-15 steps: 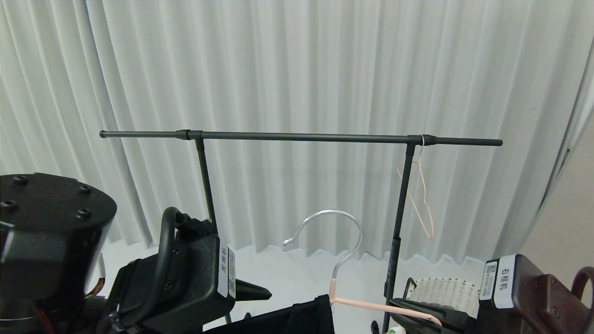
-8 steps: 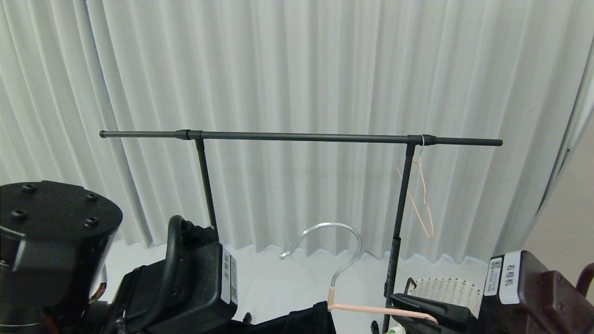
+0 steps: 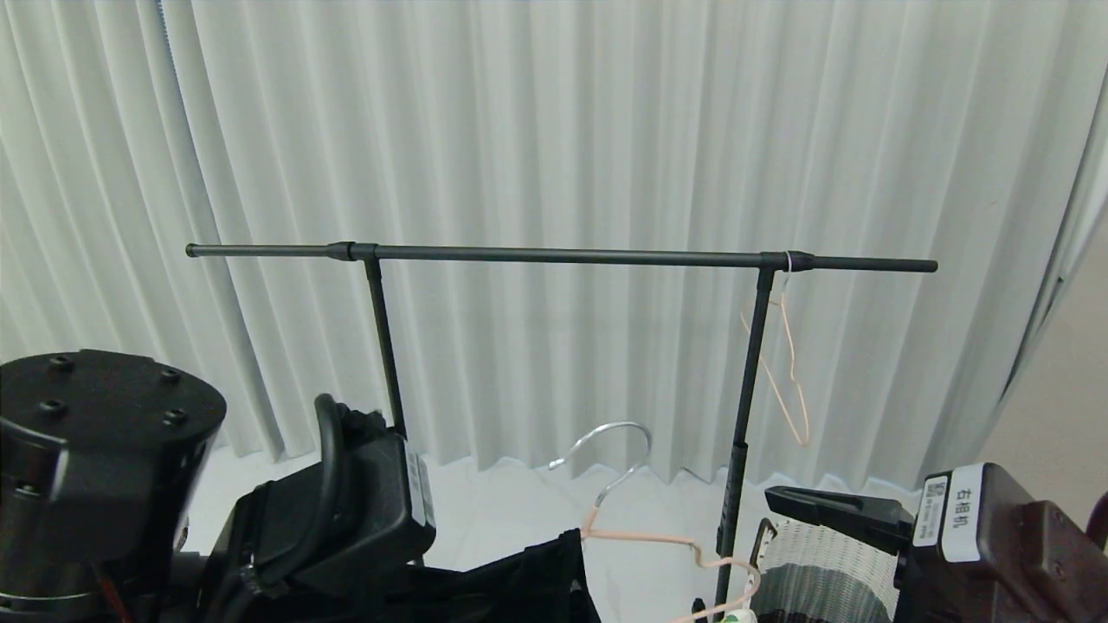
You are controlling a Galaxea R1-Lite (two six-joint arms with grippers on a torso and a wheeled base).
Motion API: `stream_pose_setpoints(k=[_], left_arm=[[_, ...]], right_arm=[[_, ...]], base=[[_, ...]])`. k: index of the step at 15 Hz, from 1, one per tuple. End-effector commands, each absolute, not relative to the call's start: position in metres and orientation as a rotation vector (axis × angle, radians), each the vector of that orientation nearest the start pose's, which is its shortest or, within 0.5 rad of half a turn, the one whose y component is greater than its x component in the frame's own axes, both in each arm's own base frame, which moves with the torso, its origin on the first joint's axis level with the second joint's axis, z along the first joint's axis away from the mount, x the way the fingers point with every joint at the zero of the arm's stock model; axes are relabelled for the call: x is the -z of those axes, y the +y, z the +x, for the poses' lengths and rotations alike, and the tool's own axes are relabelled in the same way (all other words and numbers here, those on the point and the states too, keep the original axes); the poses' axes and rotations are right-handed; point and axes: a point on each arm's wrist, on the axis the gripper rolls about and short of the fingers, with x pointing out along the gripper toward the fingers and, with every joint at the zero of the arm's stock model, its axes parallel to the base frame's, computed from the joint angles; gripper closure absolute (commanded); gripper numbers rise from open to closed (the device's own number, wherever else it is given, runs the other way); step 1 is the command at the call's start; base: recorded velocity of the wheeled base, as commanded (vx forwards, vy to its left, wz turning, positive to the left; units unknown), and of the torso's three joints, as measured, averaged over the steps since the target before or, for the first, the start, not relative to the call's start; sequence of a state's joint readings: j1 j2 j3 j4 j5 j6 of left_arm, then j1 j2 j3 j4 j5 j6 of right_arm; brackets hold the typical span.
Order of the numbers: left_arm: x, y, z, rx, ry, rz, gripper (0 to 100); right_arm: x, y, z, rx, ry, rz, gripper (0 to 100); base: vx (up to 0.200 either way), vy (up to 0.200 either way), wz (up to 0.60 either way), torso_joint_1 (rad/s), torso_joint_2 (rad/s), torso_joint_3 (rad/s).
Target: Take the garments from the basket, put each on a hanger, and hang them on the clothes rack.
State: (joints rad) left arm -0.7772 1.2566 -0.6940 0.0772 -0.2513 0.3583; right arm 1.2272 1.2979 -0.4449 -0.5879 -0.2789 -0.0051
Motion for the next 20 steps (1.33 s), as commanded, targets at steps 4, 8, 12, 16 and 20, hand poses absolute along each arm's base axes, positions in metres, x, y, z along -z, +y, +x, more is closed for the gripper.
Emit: stream_pose_setpoints(k=[4,8,12,16,20], left_arm=[[-0.209,-0.124,0.141,0.934,0.312,0.353,100],[-0.231,-0.122,0.139,0.897,0.213,0.324,100],[-0.242,-0.118,0.132,0.914,0.158,0.314,100],[-0.248,-0.122,0.131,0.935,0.137,0.311,100],[-0.249,-0.127,0.130,0.957,0.131,0.314,100]], right_arm=[[-0.174,0.180,0.072,-0.937,0.227,-0.205,0],[-0.159,0.197,0.078,-0.904,0.354,-0.126,0],[-0.147,0.219,0.102,-0.799,0.468,-0.008,0],[-0.138,0.228,0.121,-0.740,0.493,-0.012,0],[-0.137,0.231,0.118,-0.755,0.494,-0.025,0]], base=[[0.000,0.000,0.00,0.000,0.00,0.000],[0.000,0.000,0.00,0.000,0.00,0.000],[0.000,0.000,0.00,0.000,0.00,0.000],[0.000,0.000,0.00,0.000,0.00,0.000],[0.000,0.000,0.00,0.000,0.00,0.000]])
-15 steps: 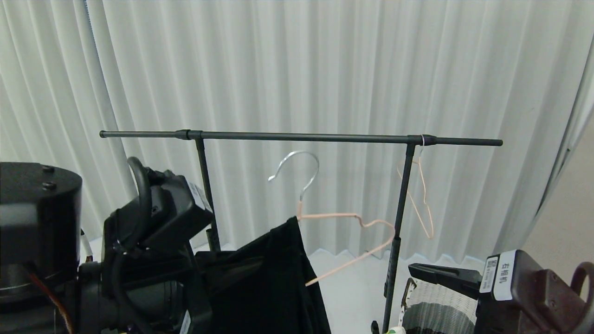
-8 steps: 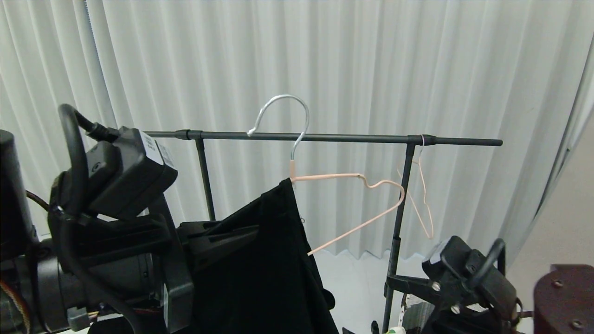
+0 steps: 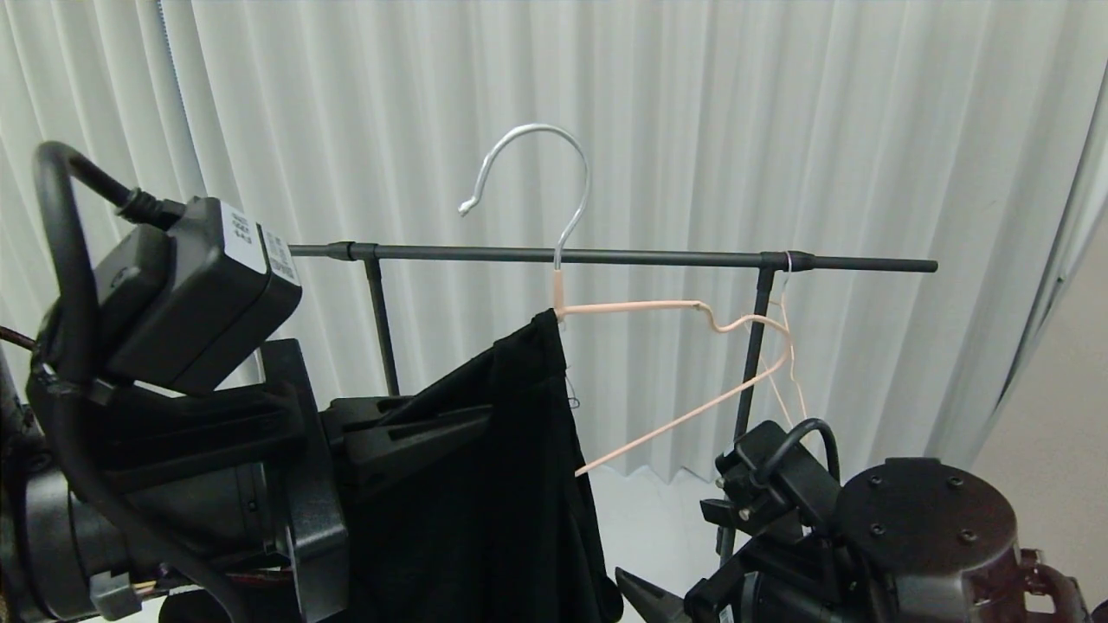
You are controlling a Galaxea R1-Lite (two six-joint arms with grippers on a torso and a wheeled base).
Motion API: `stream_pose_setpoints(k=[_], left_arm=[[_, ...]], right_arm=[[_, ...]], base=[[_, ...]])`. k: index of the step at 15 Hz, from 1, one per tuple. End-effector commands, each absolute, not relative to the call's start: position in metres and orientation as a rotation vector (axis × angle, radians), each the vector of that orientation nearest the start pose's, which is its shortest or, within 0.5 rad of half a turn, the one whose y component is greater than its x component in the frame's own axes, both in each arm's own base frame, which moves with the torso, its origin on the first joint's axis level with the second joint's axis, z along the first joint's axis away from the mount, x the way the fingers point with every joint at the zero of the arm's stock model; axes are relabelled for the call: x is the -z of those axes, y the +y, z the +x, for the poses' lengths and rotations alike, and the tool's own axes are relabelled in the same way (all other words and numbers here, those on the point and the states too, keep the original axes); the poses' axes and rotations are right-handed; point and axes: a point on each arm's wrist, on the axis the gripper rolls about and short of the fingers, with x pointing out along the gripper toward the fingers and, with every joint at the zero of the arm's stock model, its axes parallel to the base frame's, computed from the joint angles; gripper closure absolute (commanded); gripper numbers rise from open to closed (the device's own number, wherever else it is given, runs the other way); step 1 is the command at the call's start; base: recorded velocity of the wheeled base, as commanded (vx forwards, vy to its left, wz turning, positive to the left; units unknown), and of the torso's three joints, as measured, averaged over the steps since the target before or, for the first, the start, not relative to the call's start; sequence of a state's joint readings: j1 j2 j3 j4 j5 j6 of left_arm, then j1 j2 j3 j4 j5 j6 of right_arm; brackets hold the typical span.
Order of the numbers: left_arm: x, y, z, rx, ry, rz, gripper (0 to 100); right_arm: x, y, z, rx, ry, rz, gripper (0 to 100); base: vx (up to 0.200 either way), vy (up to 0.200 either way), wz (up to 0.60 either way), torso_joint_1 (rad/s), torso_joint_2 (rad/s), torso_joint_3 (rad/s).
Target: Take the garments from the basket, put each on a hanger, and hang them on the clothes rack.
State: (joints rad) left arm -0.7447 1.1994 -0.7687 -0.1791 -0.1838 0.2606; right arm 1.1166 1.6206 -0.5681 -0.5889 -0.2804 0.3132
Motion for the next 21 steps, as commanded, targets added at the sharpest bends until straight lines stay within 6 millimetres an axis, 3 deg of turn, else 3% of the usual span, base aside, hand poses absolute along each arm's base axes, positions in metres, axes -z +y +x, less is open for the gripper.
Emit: stream_pose_setpoints(k=[1,14,15,18,21], left_arm=[[-0.249,-0.127,0.130,0.957,0.133,0.314,100],[-0.257,-0.132,0.128,0.986,0.105,0.309,100],[-0.257,-0.132,0.128,0.986,0.105,0.309,100],[-0.254,-0.132,0.128,0.981,0.112,0.313,100],[-0.241,-0.126,0.126,0.962,0.157,0.323,100]], right_arm=[[-0.137,0.233,0.115,-0.767,0.493,-0.027,0],[-0.119,0.237,0.122,-0.685,0.528,-0.076,0],[-0.119,0.236,0.122,-0.671,0.526,-0.079,100],[-0.120,0.232,0.125,-0.645,0.517,-0.080,100],[-0.117,0.203,0.142,-0.501,0.508,-0.105,100]], base=[[0.000,0.000,0.00,0.000,0.00,0.000],[0.000,0.000,0.00,0.000,0.00,0.000],[0.000,0.000,0.00,0.000,0.00,0.000],[0.000,0.000,0.00,0.000,0.00,0.000],[0.000,0.000,0.00,0.000,0.00,0.000]])
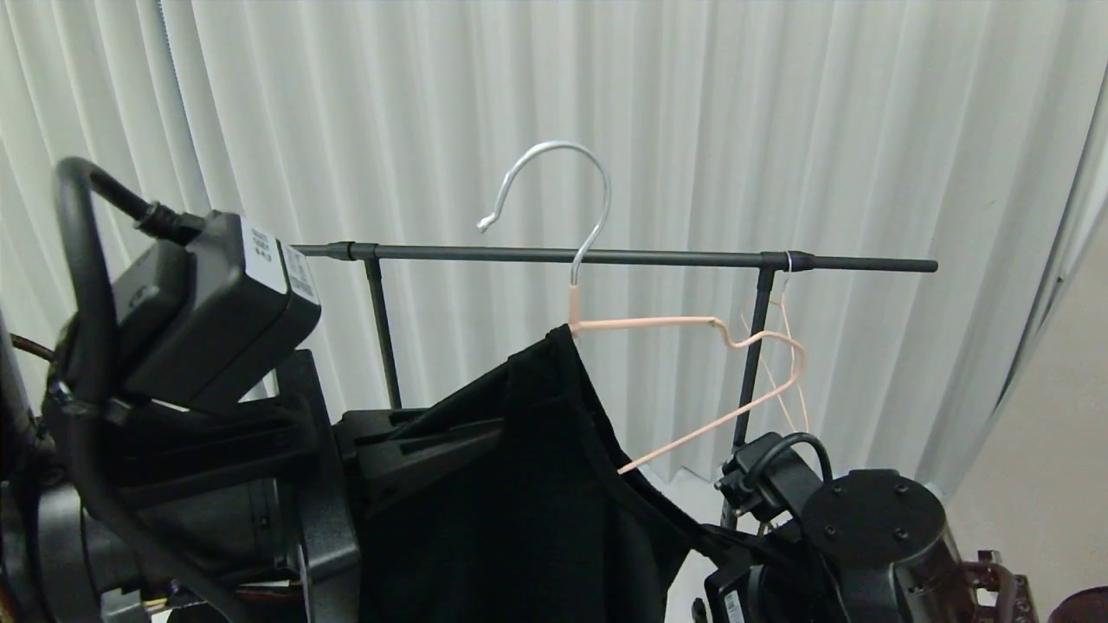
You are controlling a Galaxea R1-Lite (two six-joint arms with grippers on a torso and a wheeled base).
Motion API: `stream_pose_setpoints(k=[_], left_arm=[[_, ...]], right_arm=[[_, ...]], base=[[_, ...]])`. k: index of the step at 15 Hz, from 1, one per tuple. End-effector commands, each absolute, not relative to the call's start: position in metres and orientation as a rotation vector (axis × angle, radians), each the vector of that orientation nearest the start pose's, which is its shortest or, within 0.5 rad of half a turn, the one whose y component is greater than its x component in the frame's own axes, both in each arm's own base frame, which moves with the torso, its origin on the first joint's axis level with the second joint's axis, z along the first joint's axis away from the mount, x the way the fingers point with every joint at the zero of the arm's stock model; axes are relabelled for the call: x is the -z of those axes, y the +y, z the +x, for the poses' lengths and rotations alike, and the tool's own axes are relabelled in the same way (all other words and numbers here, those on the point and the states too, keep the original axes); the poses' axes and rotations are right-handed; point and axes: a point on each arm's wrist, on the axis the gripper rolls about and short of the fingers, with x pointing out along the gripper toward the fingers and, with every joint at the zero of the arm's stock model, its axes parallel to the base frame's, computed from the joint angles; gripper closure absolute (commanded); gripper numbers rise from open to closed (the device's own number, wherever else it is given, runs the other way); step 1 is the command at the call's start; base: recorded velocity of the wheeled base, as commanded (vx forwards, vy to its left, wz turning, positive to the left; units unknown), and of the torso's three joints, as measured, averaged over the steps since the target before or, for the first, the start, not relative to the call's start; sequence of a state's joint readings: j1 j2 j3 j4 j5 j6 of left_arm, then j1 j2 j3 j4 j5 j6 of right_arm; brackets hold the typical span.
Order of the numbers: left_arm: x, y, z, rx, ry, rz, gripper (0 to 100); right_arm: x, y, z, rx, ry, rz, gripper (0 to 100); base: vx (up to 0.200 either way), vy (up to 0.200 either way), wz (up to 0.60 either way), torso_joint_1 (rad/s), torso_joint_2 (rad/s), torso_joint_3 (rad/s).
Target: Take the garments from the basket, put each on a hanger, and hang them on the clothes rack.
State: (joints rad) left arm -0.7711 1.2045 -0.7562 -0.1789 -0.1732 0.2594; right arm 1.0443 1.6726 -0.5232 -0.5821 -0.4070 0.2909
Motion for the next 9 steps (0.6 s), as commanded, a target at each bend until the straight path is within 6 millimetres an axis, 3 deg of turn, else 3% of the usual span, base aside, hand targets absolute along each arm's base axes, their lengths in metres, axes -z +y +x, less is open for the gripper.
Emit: stream_pose_setpoints(k=[1,5,9], left_arm=[[-0.235,-0.121,0.122,0.957,0.168,0.327,100],[-0.206,-0.105,0.110,0.945,0.249,0.346,100],[-0.181,-0.099,0.102,0.962,0.329,0.370,100]], right_arm=[[-0.119,0.189,0.151,-0.452,0.498,-0.123,100],[-0.136,0.153,0.175,-0.306,0.439,-0.092,100],[-0.153,0.138,0.174,-0.283,0.379,-0.043,100]], base=[[0.000,0.000,0.00,0.000,0.00,0.000],[0.000,0.000,0.00,0.000,0.00,0.000],[0.000,0.000,0.00,0.000,0.00,0.000]])
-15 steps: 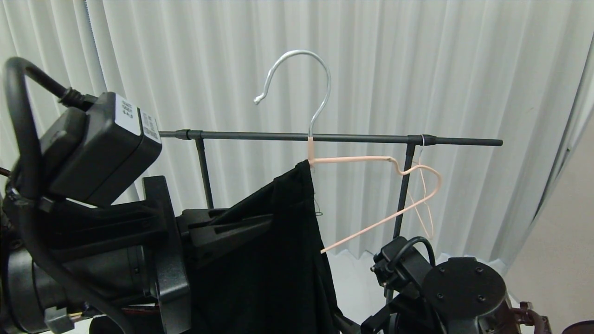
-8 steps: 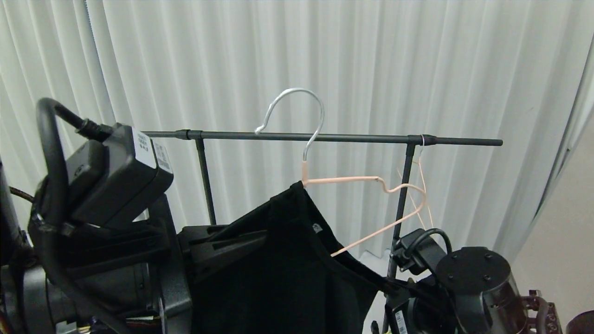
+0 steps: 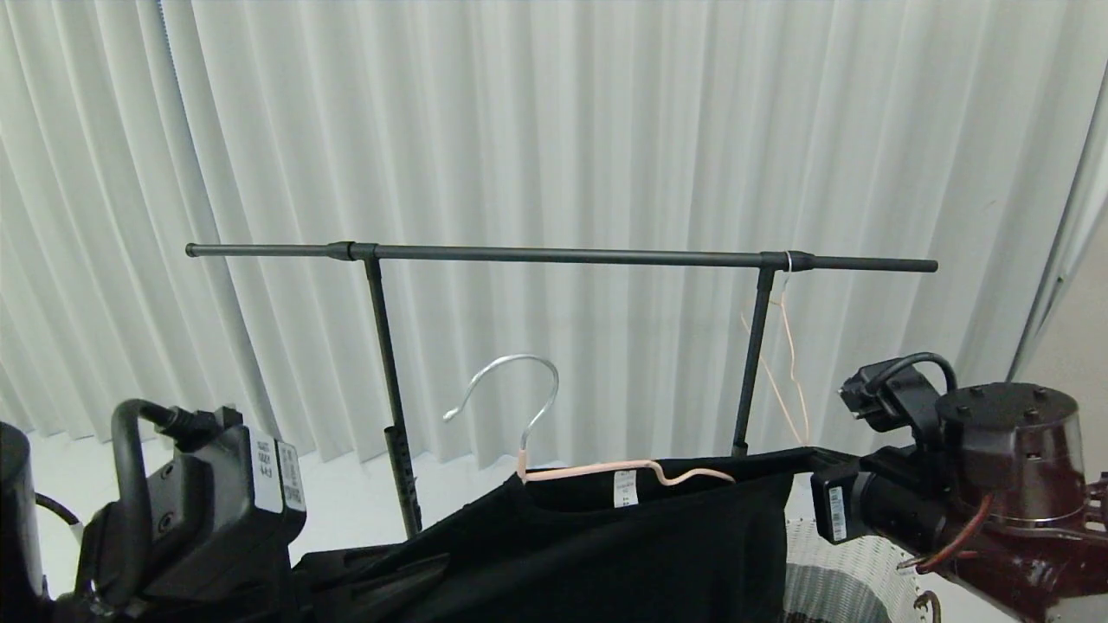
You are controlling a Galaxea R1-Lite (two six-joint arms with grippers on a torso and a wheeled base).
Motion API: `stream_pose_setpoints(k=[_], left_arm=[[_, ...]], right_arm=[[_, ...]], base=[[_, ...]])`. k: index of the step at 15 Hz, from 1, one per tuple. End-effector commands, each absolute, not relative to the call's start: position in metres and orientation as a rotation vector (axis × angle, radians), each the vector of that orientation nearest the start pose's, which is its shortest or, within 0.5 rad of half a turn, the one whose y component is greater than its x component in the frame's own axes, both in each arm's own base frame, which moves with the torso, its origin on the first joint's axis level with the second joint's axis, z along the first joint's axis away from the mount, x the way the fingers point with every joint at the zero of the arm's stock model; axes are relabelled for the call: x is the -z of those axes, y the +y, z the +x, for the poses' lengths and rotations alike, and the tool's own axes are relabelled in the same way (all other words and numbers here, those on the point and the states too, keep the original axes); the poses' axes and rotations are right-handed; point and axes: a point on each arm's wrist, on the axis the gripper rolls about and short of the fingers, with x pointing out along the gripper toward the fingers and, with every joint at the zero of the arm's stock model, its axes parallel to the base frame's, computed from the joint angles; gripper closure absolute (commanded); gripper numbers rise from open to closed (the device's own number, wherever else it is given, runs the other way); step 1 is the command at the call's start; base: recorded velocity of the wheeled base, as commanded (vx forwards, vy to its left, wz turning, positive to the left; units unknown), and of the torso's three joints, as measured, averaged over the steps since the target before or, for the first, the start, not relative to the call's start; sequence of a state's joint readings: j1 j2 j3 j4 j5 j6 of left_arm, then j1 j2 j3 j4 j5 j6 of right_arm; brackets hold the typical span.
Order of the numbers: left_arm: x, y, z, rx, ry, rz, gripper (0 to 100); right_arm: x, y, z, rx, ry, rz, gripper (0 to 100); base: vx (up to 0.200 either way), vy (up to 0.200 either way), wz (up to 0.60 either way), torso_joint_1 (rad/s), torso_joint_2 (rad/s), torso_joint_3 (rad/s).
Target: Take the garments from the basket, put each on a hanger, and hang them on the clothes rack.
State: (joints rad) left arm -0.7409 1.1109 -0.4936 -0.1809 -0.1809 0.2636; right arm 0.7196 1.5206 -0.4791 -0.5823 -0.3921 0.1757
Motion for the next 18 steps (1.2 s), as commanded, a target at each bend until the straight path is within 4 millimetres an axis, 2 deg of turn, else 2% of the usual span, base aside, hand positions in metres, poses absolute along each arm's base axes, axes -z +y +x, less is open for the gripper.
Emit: stream_pose_setpoints(k=[1,4,7,8,9,11,18], left_arm=[[-0.177,-0.099,0.102,0.965,0.347,0.376,100],[-0.168,-0.106,0.110,0.966,0.407,0.389,100],[-0.184,-0.113,0.115,0.973,0.358,0.371,100],[-0.183,-0.113,0.115,0.973,0.360,0.373,100],[-0.179,-0.113,0.116,0.968,0.377,0.376,100],[-0.174,-0.113,0.120,0.950,0.408,0.379,100],[-0.175,-0.121,0.130,0.947,0.373,0.368,100]], right_arm=[[-0.158,0.136,0.171,-0.306,0.362,-0.044,100],[-0.166,0.133,0.164,-0.363,0.333,-0.066,100],[-0.165,0.141,0.160,-0.427,0.334,-0.090,100],[-0.165,0.144,0.157,-0.448,0.333,-0.093,100],[-0.165,0.146,0.155,-0.462,0.334,-0.098,0],[-0.165,0.147,0.152,-0.471,0.330,-0.106,0],[-0.169,0.148,0.137,-0.549,0.291,-0.170,0]], base=[[0.000,0.000,0.00,0.000,0.00,0.000],[0.000,0.000,0.00,0.000,0.00,0.000],[0.000,0.000,0.00,0.000,0.00,0.000],[0.000,0.000,0.00,0.000,0.00,0.000],[0.000,0.000,0.00,0.000,0.00,0.000],[0.000,0.000,0.00,0.000,0.00,0.000],[0.000,0.000,0.00,0.000,0.00,0.000]])
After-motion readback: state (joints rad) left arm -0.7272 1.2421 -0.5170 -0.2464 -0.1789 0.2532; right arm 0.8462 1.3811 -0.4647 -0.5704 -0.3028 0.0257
